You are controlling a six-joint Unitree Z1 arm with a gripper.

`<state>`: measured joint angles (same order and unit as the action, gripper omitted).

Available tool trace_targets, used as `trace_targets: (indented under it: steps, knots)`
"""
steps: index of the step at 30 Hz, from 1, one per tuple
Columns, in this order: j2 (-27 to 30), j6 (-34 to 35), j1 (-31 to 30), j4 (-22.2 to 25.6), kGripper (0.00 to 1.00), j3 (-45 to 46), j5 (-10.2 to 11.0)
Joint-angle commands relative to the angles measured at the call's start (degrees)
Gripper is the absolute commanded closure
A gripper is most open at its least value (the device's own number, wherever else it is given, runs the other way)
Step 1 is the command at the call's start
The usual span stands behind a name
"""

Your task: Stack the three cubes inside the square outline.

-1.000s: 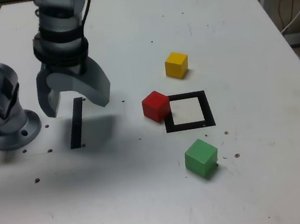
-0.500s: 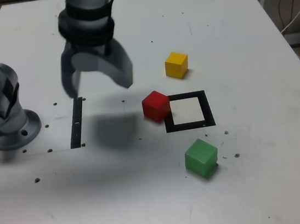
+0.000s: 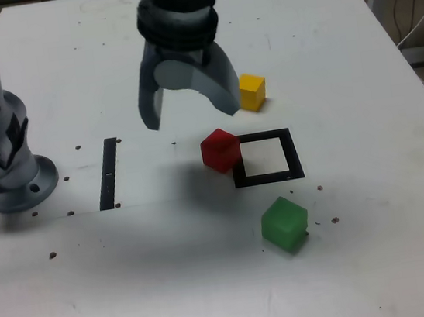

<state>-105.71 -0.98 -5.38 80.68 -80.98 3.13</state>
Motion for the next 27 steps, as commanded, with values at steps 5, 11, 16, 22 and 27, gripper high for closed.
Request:
trace_targets:
  steps: [5, 11, 16, 22, 27]
  knots:
    - [-2.53, -0.54, -0.07, 0.11, 0.0, -2.16, 0.28]
    - [-3.57, -0.6, -0.07, -0.07, 0.0, -2.46, 0.55]
    - [-3.8, -0.6, -0.07, -0.1, 0.0, -2.44, 0.61]
    - [-3.84, -1.26, -0.09, -0.07, 0.0, -2.31, 1.08]
    - [-3.81, -3.65, -0.55, -0.05, 0.0, -2.04, 2.78]
